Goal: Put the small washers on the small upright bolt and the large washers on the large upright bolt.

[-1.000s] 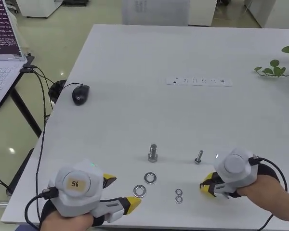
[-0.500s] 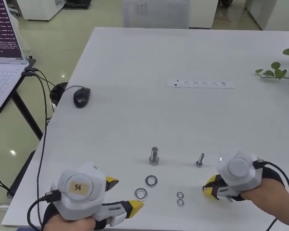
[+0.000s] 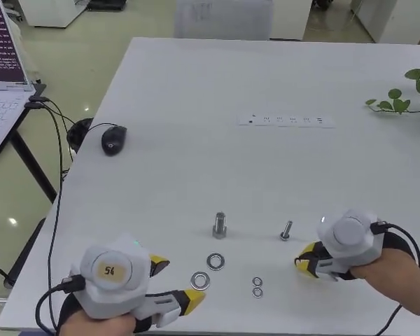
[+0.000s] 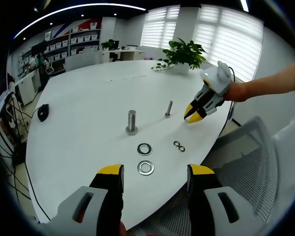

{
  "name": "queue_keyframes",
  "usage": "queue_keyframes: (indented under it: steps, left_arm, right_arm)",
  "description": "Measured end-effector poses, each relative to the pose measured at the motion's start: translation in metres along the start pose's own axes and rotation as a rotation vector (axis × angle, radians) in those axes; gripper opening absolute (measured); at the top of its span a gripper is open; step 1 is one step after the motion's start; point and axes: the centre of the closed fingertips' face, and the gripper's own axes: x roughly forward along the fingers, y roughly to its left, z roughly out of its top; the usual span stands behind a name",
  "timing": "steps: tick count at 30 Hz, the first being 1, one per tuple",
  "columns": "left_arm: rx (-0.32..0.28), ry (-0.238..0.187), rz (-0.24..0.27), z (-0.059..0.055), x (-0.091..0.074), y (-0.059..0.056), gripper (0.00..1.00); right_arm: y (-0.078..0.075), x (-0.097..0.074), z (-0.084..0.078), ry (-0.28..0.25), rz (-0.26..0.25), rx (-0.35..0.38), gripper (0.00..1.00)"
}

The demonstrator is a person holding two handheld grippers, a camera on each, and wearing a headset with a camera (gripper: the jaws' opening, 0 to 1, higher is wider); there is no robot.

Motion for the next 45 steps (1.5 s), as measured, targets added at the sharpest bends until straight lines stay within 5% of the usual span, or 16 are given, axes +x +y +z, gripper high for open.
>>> queue_keyframes:
  steps: [14,24,45]
  left_arm:
    - [-0.011,-0.009,0.007,0.0,-0.001,0.003,0.51]
    - [-0.02,-0.015,0.014,-0.001,-0.003,0.005,0.51]
    - [-0.041,-0.022,0.018,-0.003,-0.005,0.008,0.51]
  right_arm:
    - [-0.022,-0.016,0.02,-0.018,-0.048,-0.033,0.13]
    - [-0.04,-0.028,0.036,0.012,-0.059,-0.126,0.13]
    - [-0.051,-0.016,0.054,0.122,0.012,-0.272,0.13]
